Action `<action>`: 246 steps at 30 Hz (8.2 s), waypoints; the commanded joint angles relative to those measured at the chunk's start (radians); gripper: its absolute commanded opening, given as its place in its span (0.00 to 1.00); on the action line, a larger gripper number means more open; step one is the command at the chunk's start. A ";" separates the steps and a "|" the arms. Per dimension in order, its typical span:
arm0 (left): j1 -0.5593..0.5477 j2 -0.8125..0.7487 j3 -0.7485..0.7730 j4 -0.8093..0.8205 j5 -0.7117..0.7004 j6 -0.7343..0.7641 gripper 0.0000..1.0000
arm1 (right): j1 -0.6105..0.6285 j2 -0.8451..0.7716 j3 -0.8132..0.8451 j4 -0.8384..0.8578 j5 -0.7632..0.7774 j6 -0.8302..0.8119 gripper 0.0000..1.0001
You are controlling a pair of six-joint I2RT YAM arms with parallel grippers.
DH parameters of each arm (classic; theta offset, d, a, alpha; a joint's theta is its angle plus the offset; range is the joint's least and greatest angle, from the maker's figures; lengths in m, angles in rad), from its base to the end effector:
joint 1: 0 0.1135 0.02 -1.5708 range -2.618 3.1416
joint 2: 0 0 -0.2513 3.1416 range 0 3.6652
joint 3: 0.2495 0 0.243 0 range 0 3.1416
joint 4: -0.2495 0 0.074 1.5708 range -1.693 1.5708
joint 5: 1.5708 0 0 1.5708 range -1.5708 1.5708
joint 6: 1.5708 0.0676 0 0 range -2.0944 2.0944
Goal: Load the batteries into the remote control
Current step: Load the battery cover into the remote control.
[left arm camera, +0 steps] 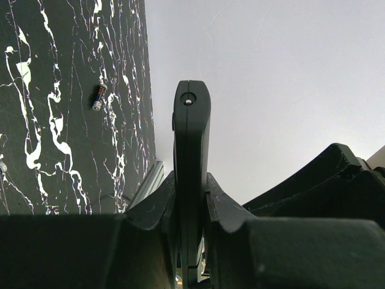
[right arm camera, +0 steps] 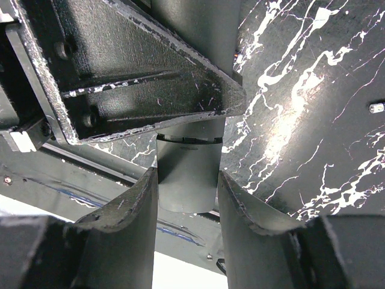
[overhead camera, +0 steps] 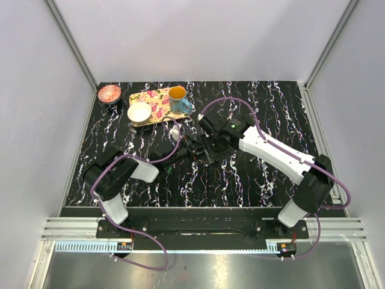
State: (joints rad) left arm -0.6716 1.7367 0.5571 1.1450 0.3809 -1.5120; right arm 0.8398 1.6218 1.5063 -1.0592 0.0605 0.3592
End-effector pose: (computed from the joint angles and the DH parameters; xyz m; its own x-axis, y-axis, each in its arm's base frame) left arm 0.2532 -0.2334 0.1618 -0.8686 -0.4934 -0.0459 0.0240 0.0506 -0.9984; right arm 0.2222 0.2416 0.2664 -0.8324 -0.4027 -0.3808 -0.4646 0.8816 0.0834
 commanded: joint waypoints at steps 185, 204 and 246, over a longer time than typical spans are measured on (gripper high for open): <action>-0.006 -0.358 -0.037 0.001 0.188 0.009 0.00 | -0.344 -0.433 -1.006 1.530 -0.898 0.761 0.00; -0.063 -0.424 -0.063 -0.014 0.181 -0.002 0.00 | -0.349 -0.389 -0.991 1.506 -0.834 0.761 0.00; -0.043 -0.413 -0.066 -0.113 0.135 0.107 0.00 | -0.357 -0.509 -0.765 1.185 -0.921 0.549 0.82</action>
State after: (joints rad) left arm -0.7223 1.3479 0.4644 1.0088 0.4755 -1.4368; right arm 0.5003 1.1759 0.6422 0.2428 -0.8745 1.0222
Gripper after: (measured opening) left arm 0.201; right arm 0.783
